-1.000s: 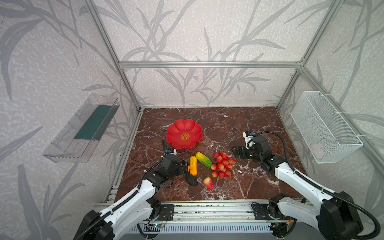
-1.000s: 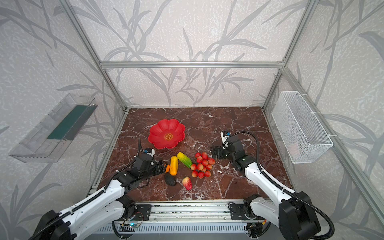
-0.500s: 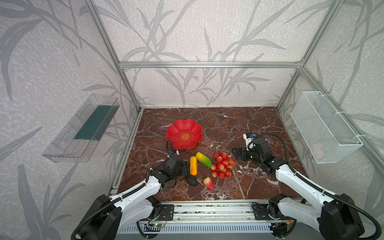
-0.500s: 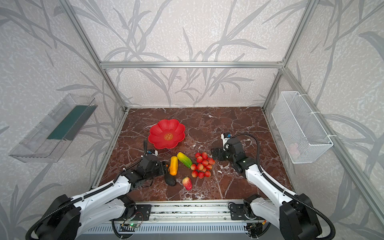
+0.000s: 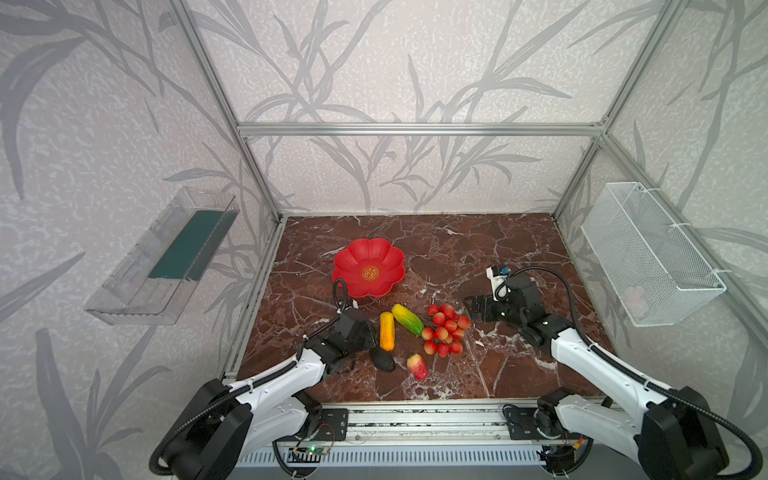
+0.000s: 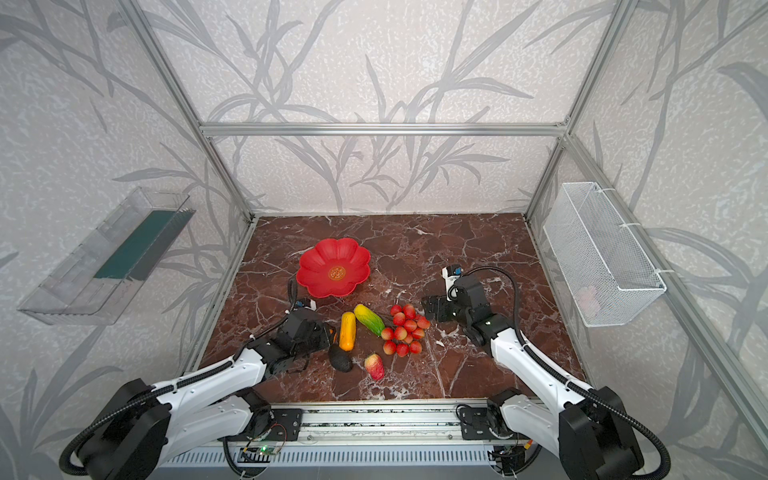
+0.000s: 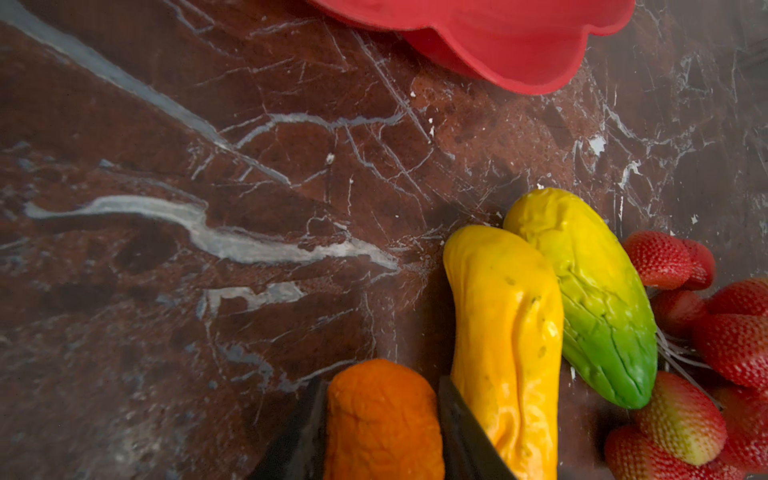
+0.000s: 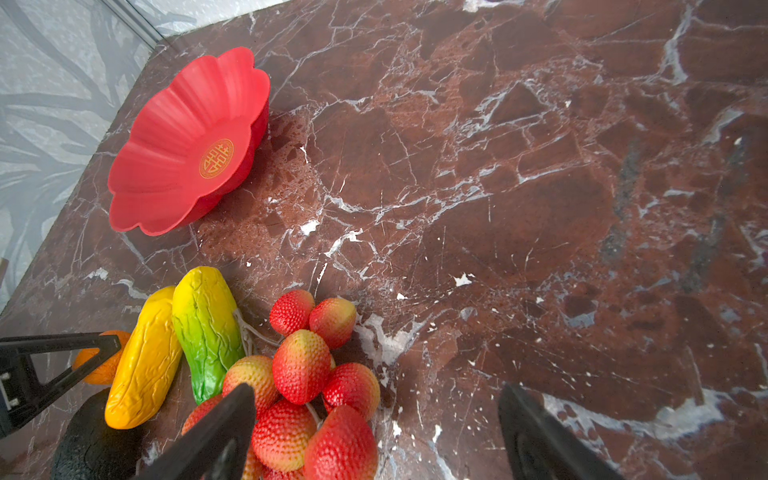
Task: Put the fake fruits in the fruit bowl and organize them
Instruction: 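Carry the orange into the red bowl while the right gripper reaches the pale strawberry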
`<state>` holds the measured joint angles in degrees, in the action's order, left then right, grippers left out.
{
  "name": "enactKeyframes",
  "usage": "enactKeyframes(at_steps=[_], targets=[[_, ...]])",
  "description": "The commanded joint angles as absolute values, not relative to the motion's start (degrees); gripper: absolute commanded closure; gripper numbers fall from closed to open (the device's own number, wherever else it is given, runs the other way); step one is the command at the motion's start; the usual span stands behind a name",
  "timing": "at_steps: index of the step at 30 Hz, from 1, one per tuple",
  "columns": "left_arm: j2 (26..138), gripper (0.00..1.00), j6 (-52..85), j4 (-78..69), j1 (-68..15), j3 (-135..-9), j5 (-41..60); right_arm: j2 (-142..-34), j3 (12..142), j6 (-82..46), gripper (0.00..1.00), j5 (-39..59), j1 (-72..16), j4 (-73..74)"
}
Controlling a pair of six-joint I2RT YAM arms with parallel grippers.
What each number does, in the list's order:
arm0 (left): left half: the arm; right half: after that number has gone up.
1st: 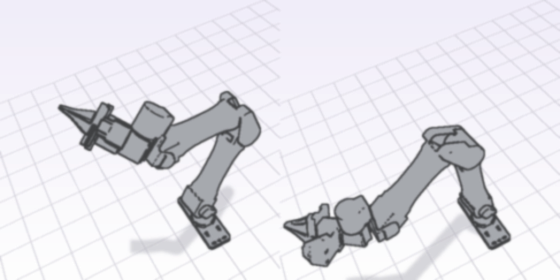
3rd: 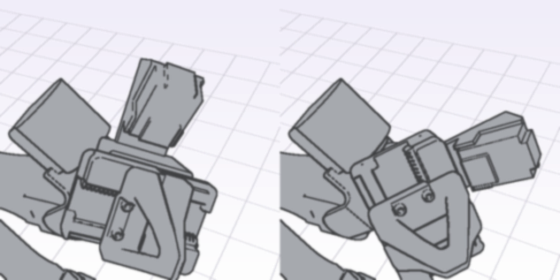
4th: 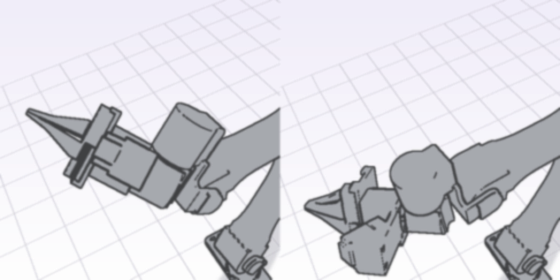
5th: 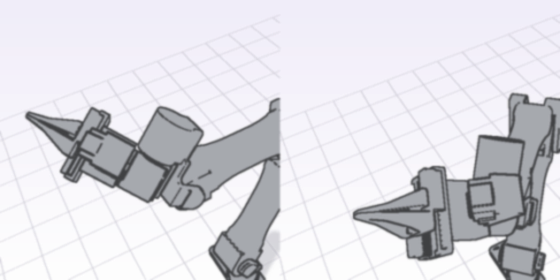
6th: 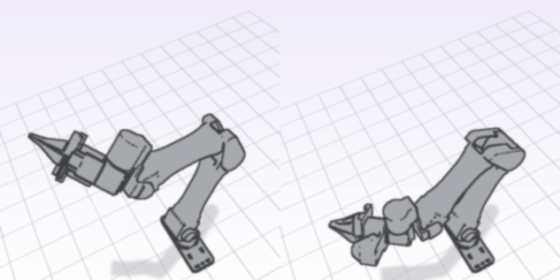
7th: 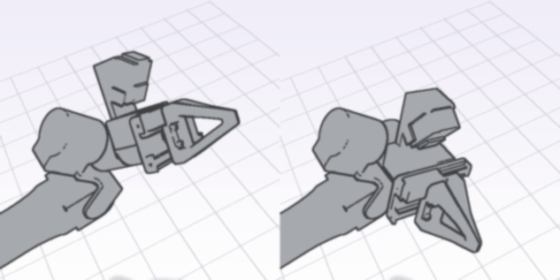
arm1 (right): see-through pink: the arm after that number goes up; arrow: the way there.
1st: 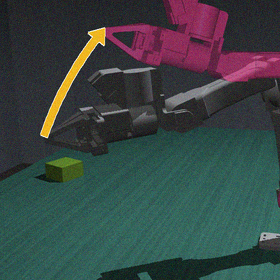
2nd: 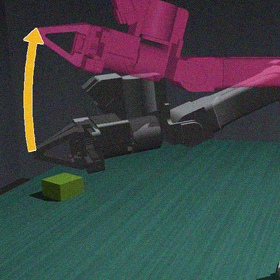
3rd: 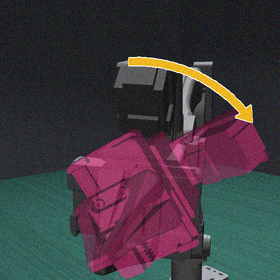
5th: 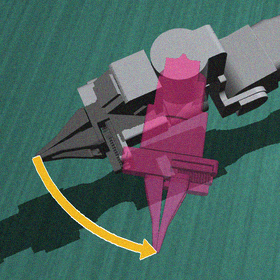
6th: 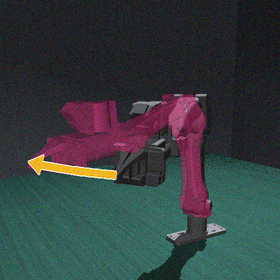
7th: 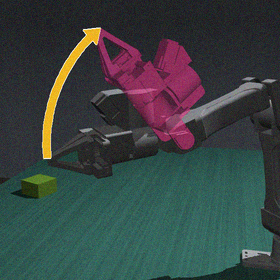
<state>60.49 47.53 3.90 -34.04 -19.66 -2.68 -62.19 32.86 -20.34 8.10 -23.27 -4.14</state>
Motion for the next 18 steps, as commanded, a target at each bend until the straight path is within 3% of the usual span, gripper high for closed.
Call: enactKeyframes(at_steps=[1, 8, 18], targets=[[55.8, 0.63, 46.8, 9.2, -34.2, -21.9, -5.3, -62.2, 33.5, -19.4, 0.09, 9.5, -23.5, -4.3], [53.2, 0.63, 34.6, 18.8, -32.7, -34.7, -10.8, -61.2, 37.2, -15.4, 0.1, 7.1, -27.4, -13.1], [83.0, 0.66, 23.9, 16.6, -18.4, -57.6, -0.1, -54.7, 36.6, -19.8, 0.13, 1.9, -40.3, -19.7]])
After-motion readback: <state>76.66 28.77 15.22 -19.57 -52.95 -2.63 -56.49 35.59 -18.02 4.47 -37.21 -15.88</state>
